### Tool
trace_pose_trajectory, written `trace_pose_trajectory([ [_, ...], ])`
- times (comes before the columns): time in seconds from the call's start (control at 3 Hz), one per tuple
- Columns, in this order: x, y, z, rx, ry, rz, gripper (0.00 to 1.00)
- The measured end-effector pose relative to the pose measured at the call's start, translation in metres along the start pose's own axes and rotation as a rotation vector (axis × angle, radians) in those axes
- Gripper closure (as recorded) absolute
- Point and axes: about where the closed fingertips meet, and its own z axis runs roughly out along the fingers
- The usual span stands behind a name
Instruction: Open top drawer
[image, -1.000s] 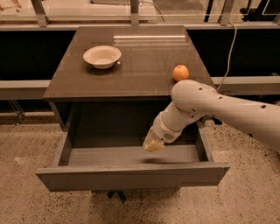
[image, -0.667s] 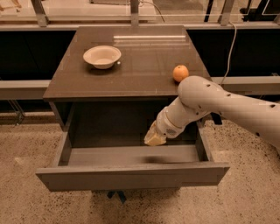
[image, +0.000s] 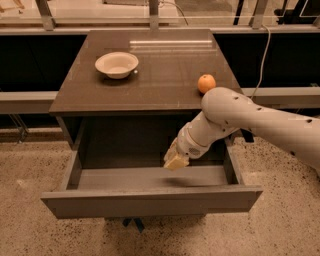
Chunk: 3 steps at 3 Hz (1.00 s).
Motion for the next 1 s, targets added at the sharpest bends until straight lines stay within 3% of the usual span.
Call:
trace_pose_trajectory([
  [0.33, -0.0004, 0.0008, 0.0013, -0.003, 0.0, -0.001, 0.04],
  [1.0, -0.0007, 0.0011, 0.0019, -0.004, 0.001, -0.002, 0.0],
])
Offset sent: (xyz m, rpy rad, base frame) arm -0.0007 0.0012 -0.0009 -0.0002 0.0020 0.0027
